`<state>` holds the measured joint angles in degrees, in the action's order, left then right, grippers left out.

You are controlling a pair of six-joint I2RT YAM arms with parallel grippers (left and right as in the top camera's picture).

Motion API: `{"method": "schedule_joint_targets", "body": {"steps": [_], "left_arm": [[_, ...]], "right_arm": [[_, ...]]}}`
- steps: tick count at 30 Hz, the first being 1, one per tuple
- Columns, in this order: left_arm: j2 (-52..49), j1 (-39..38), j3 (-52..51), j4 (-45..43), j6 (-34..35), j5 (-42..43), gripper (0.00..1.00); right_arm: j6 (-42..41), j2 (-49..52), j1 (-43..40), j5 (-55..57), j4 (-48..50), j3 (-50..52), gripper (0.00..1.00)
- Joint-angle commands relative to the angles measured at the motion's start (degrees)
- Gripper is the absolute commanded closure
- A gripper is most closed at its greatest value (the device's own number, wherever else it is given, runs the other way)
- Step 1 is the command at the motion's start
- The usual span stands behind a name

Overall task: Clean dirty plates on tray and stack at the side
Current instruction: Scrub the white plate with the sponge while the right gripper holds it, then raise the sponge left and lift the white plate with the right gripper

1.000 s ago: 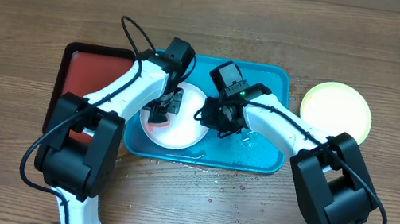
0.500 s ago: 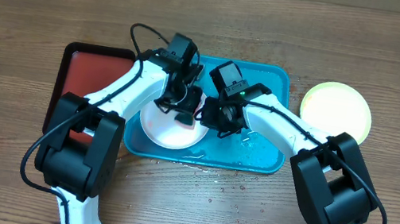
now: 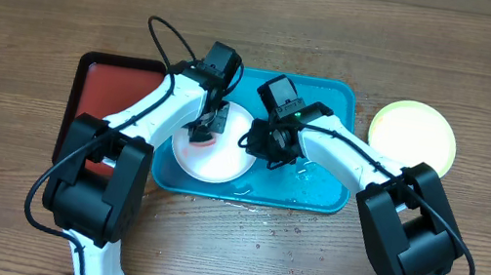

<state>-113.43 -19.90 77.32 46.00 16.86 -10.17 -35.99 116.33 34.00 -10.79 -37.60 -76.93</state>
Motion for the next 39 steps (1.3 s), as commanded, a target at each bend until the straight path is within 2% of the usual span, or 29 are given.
{"method": "schedule_joint_targets", "body": {"steps": [1, 5, 8, 10, 13, 15, 19, 22, 26, 33, 39], "left_arm": [[0.3, -0.1, 0.3, 3.4, 2.5, -0.3, 0.96], [0.3, 0.0, 0.3, 6.7, 1.8, 11.2, 0.96], [0.3, -0.1, 0.3, 5.6, -4.8, 25.1, 0.96], [0.3, -0.1, 0.3, 3.5, -6.7, 30.0, 0.96], [0.3, -0.1, 0.3, -1.7, -6.6, 28.5, 0.96], [0.3, 0.0, 0.3, -5.8, -6.5, 24.5, 0.96], [0.3, 0.1, 0.3, -13.3, 0.7, 8.0, 0.96], [0.3, 1.0, 1.9, -13.3, 4.2, -0.6, 0.96], [0.3, 2.8, 9.2, -4.9, 3.8, -1.5, 0.96], [0.3, 5.2, 26.1, 16.6, 2.6, 0.8, 0.96], [0.3, 5.3, 29.6, 24.3, -0.6, 4.9, 0.95]], "right_arm": [[0.0, 1.1, 0.1, 0.4, -0.2, 0.8, 0.96], [0.0, 1.1, 0.1, 0.4, -0.1, 0.8, 0.96], [0.0, 1.1, 0.1, 0.4, 0.0, 0.8, 0.96], [0.0, 1.1, 0.1, 0.4, 0.0, 0.8, 0.96], [0.0, 1.1, 0.1, 0.4, 0.0, 0.8, 0.96], [0.0, 1.1, 0.1, 0.4, 0.0, 0.8, 0.96], [0.0, 1.1, 0.1, 0.4, 0.0, 0.8, 0.96], [0.0, 1.1, 0.1, 0.4, -0.5, 0.8, 0.96], [0.0, 1.1, 0.0, 0.4, -0.6, 0.8, 0.96], [0.0, 1.0, 0.0, 0.4, -0.3, 0.7, 0.96], [0.8, -3.4, -0.8, 0.8, -0.5, 0.7, 0.96]]}}
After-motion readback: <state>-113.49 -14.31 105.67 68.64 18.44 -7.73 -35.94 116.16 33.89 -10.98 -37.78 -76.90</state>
